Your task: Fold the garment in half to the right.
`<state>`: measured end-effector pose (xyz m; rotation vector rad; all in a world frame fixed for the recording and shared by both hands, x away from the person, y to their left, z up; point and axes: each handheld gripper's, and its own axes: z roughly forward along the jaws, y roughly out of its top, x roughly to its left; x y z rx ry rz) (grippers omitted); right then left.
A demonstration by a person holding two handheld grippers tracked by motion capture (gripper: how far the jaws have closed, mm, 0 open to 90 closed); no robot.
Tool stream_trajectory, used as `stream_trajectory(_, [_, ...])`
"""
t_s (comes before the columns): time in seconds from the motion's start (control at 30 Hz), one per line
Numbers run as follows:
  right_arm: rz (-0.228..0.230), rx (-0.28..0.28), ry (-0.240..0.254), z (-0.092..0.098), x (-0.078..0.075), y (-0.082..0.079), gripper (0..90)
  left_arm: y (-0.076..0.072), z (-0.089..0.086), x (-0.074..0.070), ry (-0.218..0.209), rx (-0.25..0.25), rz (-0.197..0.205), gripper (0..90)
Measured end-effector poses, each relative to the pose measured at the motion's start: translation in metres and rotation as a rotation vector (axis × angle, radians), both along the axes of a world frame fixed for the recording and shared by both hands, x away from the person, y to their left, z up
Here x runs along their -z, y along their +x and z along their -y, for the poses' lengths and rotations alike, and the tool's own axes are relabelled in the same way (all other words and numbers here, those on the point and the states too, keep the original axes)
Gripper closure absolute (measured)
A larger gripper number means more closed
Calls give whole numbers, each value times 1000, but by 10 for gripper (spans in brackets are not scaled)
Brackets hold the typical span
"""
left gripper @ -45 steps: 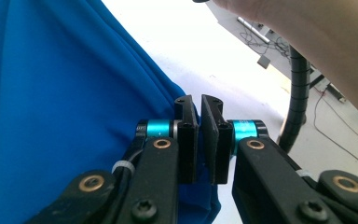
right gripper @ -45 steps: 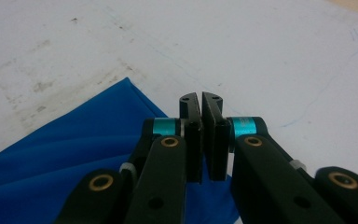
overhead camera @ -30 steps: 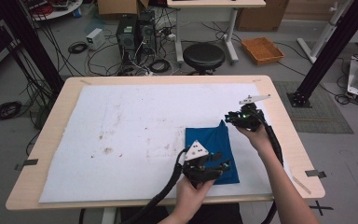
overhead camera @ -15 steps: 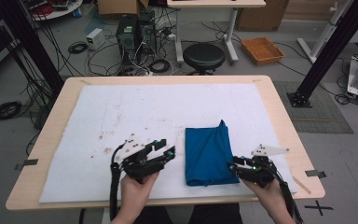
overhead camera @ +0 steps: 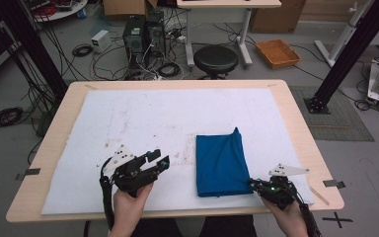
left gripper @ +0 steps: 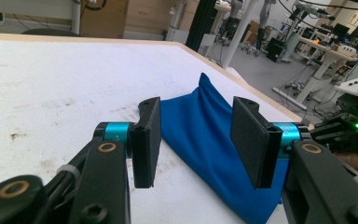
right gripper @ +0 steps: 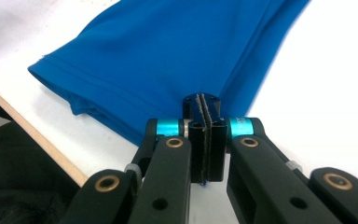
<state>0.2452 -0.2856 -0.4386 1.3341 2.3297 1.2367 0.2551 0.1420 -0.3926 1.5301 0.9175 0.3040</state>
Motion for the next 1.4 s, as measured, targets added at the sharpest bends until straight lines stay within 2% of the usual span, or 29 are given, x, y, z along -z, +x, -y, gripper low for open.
stream_trajectory(0.17, [0,20,13,12,0,-7,900,1,0,0,1,6,-2,533])
stream_trajectory(0.27, [-17,14,15,14,4,-7,895,1,1,0,7,9,-4,533])
stream_trajectory(0.33, [-20,9,25,15,2,-6,795,1,1,0,7,11,-3,533])
stream_trajectory(0.4, [-4,17,45,16,-4,0,781,2,1,0,11,11,-3,532])
stream_trajectory(0.5, [34,45,38,13,-19,22,728,4,0,1,13,6,-7,530])
stream_trajectory(0.67, [55,94,47,-1,-38,82,686,6,-3,4,15,-1,-16,529])
stream_trajectory(0.8, [23,146,55,-11,-35,120,663,7,-5,6,12,-5,-25,527])
stream_trajectory(0.93, [18,188,23,-20,-26,147,685,7,-7,7,14,-1,-30,522])
stream_trajectory(1.0, [7,172,48,-21,-21,156,808,7,-7,8,12,-2,-35,521])
stream_trajectory(1.07, [22,172,30,-21,-18,160,873,8,-8,9,12,2,-40,521])
stream_trajectory(1.1, [32,174,17,-20,-17,161,877,8,-8,10,9,0,-43,521])
stream_trajectory(1.27, [21,204,-9,-11,-7,165,873,9,-9,12,6,1,-53,520])
stream_trajectory(1.3, [5,213,-7,-9,-5,165,847,8,-9,12,5,1,-54,516])
stream_trajectory(1.37, [3,227,-4,-6,-5,163,750,8,-8,12,7,2,-56,515])
stream_trajectory(1.4, [7,230,-2,-4,-6,160,732,8,-8,12,7,1,-55,514])
